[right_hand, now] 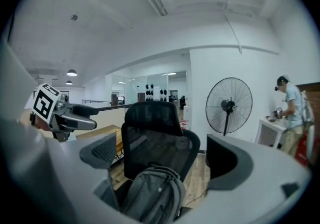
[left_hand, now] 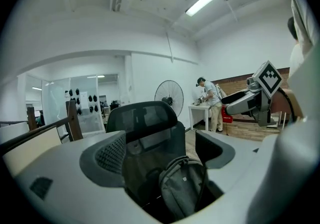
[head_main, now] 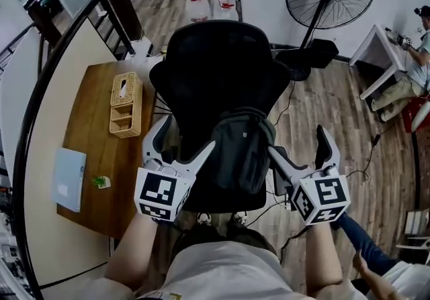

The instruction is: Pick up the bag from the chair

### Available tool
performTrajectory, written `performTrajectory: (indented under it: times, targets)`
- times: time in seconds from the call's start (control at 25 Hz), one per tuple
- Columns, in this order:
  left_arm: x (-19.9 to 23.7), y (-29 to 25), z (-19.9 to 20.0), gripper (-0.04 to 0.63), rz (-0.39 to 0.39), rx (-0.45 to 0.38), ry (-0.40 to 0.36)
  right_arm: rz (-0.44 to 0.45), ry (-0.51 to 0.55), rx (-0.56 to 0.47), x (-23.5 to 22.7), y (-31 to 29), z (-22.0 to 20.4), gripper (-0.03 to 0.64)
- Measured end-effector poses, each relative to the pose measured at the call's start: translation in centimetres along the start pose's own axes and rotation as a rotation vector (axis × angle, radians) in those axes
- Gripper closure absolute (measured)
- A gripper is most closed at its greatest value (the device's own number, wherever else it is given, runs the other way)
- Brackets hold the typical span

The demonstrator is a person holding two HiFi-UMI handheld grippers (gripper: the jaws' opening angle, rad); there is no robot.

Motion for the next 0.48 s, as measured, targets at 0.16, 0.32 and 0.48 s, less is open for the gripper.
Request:
performTrajectory:
  times: [0.16,0.32,0.48]
  targets:
    - [1.4,-3.0,-3.0,0.166,-0.022,0.052,0.031,-0.024,-0.045,0.034,-0.3,-3.4,-2.9,0.050]
    - [2.3,-6.6,-6.3,0.166,-0.043,0.119,0.085,-0.041,-0.087,0.095,-0.8,-6.6,-6.9,0.058]
    - [3.4,-10.2,-10.7,0.166,-0.059,0.202,0.133,-0.060,-0.128,0.165,-1.1,-9.7,-11.5,0.057]
Point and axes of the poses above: the fingertips, and each gripper's own axes: y backward along the fingers, x to its left, z out of its top, the point moved 2 cm from there along y, backward along the fingers, and after that the axes turned 14 degrees about y, right-handed, at the moved point
